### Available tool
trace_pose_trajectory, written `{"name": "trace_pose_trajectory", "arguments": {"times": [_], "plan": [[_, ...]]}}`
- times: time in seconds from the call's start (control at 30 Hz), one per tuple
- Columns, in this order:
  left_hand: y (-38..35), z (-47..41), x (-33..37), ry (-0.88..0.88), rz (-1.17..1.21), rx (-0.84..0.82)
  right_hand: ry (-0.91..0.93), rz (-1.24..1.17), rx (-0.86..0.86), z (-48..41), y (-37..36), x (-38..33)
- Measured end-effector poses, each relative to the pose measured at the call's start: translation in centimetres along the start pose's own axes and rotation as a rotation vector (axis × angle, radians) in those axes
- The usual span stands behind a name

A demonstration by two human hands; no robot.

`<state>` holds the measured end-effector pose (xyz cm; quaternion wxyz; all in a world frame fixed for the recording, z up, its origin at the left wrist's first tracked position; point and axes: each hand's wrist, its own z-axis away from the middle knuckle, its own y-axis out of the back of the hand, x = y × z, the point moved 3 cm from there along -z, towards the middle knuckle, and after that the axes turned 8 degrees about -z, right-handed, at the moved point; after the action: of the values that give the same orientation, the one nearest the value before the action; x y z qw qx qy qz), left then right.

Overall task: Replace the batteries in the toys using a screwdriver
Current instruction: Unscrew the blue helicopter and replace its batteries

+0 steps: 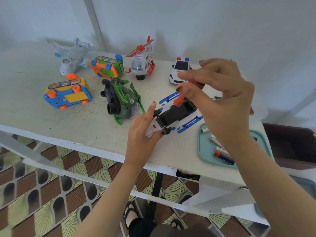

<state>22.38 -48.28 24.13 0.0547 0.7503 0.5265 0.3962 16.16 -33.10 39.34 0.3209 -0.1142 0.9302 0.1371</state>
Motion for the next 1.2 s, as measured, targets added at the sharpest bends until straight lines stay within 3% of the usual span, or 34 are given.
{"name": "trace_pose_trajectory", "arguments": {"times": [0.33, 0.57, 0.77, 0.93, 1.1, 1.2], "plan": [[-0.1, 0.2, -0.4, 0.008, -0.011, -0.003, -0.094, -0.019, -0.168, 0.7, 0.0, 0.6], [-0.1, 0.2, -0.3, 0.003, -0.023, 0.005, 0.028, 0.070, -0.005, 1.0, 0.4, 0.2], [-0.1, 0.1, 0.0, 0.015, -0.012, -0.003, -0.028, 0.034, -0.024, 1.4, 0.7, 0.5], [0.0, 0.1, 0.2, 0.014, -0.021, 0.000, 0.040, 0.081, -0.030, 1.6, 0.9, 0.3], [-0.1, 0.2, 0.0, 0.022, -0.027, -0.002, -0.126, 0.031, -0.272, 2.0, 1.1, 0.5], [-0.1, 0.2, 0.0, 0.030, -0.033, 0.001, -0.193, 0.110, -0.332, 2.4, 1.7, 0.3]]}}
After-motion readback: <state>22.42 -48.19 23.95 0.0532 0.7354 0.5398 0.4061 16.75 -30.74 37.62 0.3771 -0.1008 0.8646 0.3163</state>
